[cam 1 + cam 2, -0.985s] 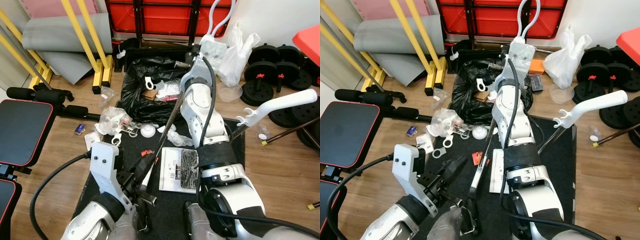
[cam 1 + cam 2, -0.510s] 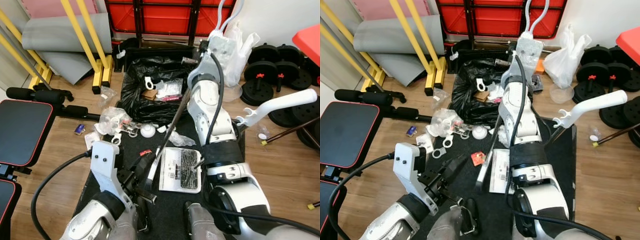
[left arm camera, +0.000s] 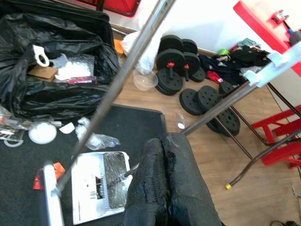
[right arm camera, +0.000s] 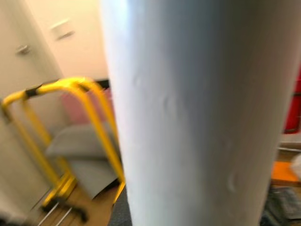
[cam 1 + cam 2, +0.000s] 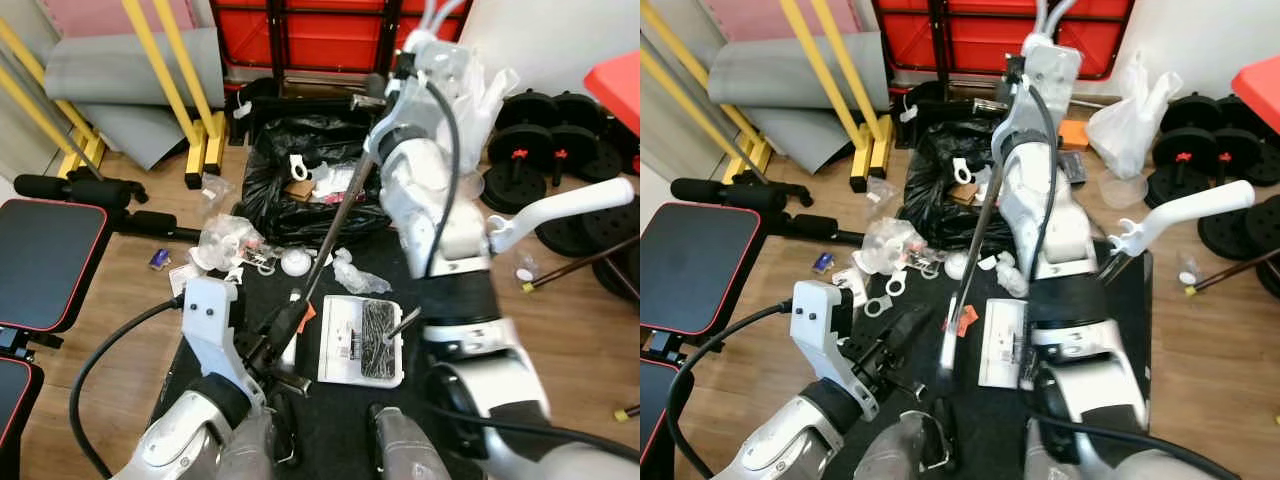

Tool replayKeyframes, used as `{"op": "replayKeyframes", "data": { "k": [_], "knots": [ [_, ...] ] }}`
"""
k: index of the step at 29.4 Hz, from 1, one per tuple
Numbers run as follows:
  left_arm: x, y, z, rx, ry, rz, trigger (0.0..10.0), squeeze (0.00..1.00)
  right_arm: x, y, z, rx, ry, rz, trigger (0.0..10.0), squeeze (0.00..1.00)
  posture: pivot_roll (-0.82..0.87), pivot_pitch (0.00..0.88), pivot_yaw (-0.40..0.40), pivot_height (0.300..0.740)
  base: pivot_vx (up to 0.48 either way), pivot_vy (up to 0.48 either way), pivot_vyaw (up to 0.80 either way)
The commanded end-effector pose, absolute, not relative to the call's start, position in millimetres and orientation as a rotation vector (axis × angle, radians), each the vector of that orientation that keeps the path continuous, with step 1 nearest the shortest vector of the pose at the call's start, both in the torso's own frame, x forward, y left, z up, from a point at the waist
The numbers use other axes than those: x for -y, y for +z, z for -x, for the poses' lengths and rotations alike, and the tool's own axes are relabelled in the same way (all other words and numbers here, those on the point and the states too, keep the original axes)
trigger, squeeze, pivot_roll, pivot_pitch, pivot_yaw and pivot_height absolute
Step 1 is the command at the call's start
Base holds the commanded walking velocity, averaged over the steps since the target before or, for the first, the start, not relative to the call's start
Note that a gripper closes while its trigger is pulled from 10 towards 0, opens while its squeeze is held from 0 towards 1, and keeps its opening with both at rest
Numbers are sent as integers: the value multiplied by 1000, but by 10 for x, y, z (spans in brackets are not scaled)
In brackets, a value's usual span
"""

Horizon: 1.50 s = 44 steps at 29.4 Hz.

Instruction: Sweep floor

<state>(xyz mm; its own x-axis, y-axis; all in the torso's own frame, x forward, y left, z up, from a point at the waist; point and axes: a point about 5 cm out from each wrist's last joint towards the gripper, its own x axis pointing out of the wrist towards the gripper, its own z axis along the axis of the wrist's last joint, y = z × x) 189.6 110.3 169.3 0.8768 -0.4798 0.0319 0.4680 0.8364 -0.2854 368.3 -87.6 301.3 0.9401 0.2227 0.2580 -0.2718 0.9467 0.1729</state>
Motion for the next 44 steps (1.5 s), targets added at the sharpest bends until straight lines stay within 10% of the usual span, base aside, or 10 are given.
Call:
{"op": "replayKeyframes", "data": {
  "k": [1,13,44],
  "knots": [
    [-1113,1642,-1888,-57,-513,292,10000,0,798,3114,-3600,290,385,-252,10000,0,-105,239,-19,740,0,0,0],
    [-1472,1585,-2142,10,-235,241,10000,0,683,3014,-2978,409,885,-171,10000,0,-125,102,-39,740,0,0,267],
    [-1558,1325,-2173,-42,-94,117,10000,0,830,2059,-2856,69,964,60,10000,0,-99,0,-25,740,0,0,800]
  ]
}}
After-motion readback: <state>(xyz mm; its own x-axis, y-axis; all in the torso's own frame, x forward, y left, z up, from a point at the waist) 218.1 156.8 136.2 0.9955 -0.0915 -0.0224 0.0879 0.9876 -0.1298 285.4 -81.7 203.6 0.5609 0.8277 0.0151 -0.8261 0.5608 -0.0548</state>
